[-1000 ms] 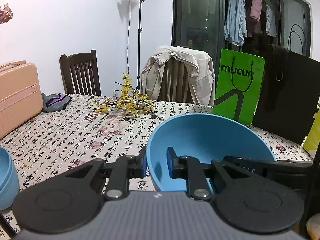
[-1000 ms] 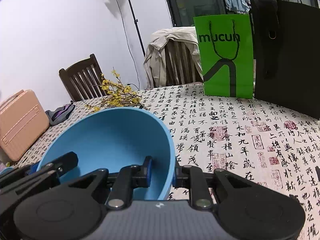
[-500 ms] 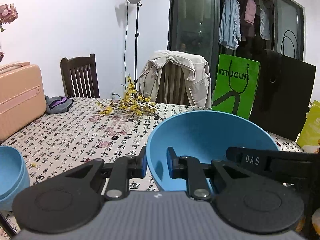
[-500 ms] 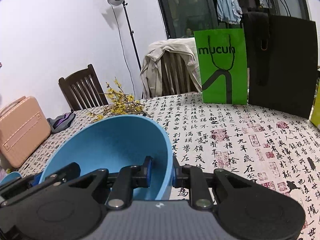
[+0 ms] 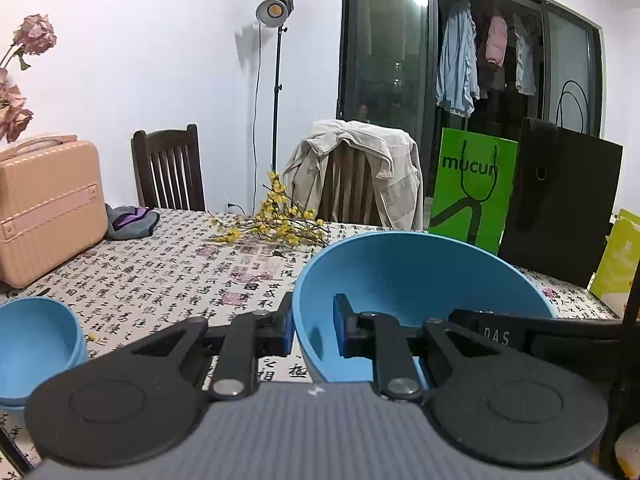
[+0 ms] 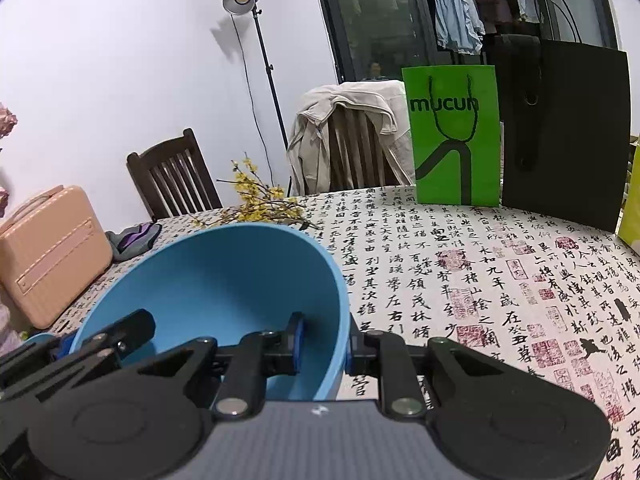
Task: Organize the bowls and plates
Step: 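Lift the blue bowl and carry it toward the lilac vase with both tools, then lower the blue bowl onto the other blue bowls beside the vase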
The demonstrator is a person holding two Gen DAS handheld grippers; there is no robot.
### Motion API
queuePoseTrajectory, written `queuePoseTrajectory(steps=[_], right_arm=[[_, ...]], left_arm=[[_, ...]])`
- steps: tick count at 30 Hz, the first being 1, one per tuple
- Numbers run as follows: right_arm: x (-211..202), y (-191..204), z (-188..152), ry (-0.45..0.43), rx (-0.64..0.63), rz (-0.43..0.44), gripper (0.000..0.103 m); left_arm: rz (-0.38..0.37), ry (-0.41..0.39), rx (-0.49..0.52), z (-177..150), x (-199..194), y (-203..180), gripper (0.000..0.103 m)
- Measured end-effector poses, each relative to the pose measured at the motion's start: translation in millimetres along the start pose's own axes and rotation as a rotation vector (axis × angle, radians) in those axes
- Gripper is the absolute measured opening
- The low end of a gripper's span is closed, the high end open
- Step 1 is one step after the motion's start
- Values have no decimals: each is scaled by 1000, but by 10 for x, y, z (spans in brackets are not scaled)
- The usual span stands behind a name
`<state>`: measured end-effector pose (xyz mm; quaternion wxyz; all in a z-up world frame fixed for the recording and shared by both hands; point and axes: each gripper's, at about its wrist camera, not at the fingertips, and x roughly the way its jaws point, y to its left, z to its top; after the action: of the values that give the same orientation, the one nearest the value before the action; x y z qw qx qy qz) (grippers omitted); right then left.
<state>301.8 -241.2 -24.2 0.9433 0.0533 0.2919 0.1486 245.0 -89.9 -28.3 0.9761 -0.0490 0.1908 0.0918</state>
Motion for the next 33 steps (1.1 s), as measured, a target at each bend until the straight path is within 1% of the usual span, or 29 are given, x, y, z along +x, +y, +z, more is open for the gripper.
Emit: queuePoseTrajectory(steps=[4, 12, 16, 22, 33], right_arm=[[-77, 95, -49, -9, 2, 0, 19], [-218, 252, -86, -25, -11, -7, 19], [-260, 320, -116, -31, -20, -5, 19], [-283, 415, -140, -33, -24, 21, 19], [-336, 771, -219, -47, -77, 42, 19]], left_arm=[[-5, -10, 2, -24, -90, 82, 19], [-13, 0, -9, -75, -199, 231, 19], [-9, 5, -10, -90, -246, 297, 19], [7, -13, -12, -95, -352, 409, 19], [29, -23, -49, -122, -473, 722, 19]])
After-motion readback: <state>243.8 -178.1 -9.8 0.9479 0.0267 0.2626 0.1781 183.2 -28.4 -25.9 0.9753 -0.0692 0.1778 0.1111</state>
